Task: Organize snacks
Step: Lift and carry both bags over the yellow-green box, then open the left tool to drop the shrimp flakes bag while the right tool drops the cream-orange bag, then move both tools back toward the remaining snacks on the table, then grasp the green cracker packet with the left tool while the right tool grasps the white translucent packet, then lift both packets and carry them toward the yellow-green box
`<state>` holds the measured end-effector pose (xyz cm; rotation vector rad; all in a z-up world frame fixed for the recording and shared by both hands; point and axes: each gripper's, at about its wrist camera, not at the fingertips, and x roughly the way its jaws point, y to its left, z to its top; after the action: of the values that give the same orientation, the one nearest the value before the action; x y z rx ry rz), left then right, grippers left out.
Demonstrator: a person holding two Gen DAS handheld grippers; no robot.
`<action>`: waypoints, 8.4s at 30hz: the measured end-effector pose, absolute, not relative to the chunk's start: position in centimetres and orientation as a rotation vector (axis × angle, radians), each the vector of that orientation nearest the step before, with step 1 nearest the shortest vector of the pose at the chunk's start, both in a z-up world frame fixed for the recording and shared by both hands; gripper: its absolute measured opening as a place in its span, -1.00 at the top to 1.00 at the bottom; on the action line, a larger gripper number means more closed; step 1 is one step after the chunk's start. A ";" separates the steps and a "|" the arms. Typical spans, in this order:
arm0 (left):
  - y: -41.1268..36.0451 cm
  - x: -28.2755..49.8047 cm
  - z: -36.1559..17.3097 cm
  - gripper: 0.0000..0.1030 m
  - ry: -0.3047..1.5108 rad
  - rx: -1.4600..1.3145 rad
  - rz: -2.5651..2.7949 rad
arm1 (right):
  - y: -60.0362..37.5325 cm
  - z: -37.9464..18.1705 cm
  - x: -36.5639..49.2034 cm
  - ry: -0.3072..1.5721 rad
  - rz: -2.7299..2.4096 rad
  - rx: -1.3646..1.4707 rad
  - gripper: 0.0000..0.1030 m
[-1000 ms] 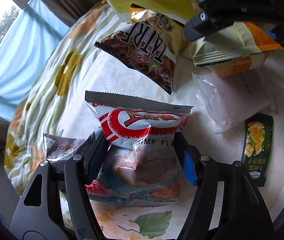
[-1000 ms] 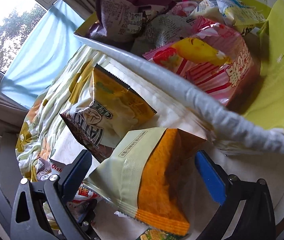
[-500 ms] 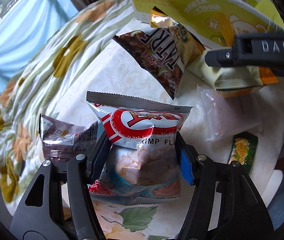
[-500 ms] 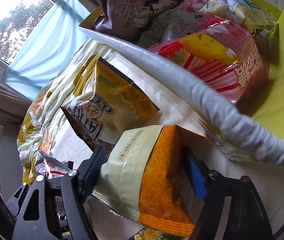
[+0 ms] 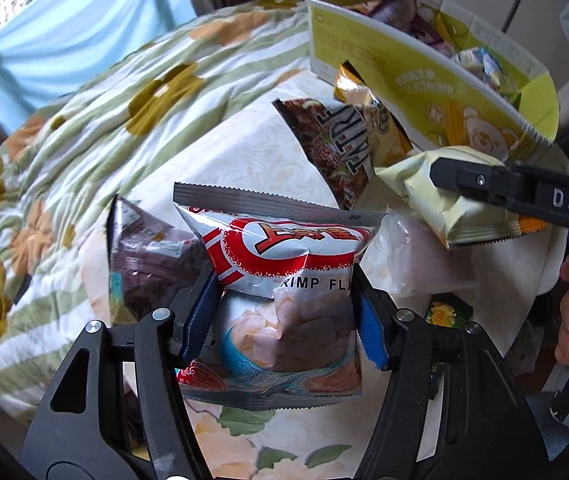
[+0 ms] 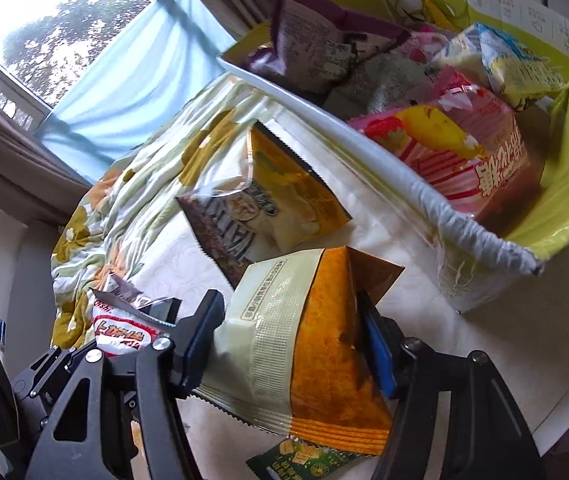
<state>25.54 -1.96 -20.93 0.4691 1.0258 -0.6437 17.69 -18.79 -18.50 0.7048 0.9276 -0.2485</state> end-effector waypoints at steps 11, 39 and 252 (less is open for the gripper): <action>-1.5 24.4 -13.4 -0.14 0.929 0.361 -0.590 | -17.3 -11.3 16.4 0.824 -0.114 0.599 -0.18; -26.3 24.7 -11.3 -0.14 1.024 0.055 -0.466 | -41.9 -4.5 15.8 0.759 0.071 0.471 -0.18; -19.8 27.9 -7.2 0.16 0.904 0.095 -0.574 | -33.6 -2.9 20.1 0.825 0.130 0.114 -0.15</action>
<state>27.94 -19.80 -7.24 0.0954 0.9038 -0.5743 20.07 -33.60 -2.93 0.1140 0.8251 0.1302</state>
